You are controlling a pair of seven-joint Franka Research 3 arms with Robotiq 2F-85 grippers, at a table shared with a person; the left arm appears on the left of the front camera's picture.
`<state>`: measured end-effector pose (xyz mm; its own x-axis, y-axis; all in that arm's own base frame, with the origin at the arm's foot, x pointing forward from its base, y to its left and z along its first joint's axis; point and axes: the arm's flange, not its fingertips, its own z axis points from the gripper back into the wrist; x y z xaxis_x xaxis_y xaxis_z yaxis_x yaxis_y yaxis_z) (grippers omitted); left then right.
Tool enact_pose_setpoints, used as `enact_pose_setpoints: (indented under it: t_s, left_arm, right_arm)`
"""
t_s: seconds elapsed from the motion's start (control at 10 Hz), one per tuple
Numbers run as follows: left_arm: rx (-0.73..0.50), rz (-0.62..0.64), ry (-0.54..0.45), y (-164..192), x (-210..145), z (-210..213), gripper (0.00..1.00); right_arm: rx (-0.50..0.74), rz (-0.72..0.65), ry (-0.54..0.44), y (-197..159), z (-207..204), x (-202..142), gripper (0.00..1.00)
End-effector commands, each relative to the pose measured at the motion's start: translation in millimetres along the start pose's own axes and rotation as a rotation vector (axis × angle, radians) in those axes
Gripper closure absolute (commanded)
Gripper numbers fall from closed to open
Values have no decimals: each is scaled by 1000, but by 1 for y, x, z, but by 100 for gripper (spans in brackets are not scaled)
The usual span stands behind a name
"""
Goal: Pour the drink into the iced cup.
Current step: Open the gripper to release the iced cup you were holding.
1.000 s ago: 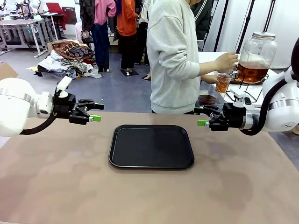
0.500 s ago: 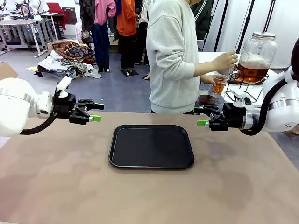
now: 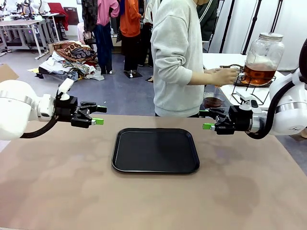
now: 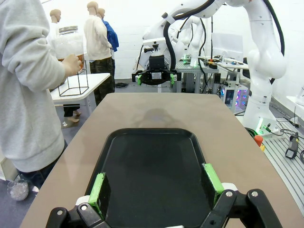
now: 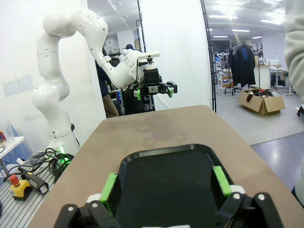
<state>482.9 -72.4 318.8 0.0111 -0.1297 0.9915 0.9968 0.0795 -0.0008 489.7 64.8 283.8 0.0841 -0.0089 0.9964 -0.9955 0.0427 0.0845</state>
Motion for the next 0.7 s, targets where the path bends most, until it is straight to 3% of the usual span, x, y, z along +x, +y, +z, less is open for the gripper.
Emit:
enact_pose_setpoints:
  t_s: [0.0,0.6]
  left_arm:
    - [15,-1,-5,1,2,-3,0]
    - [15,-1,-5,1,2,-3,0]
  right_arm:
    - [-1,5,1,-1,0,2,0]
    - [-1,5,1,-1,0,2,0]
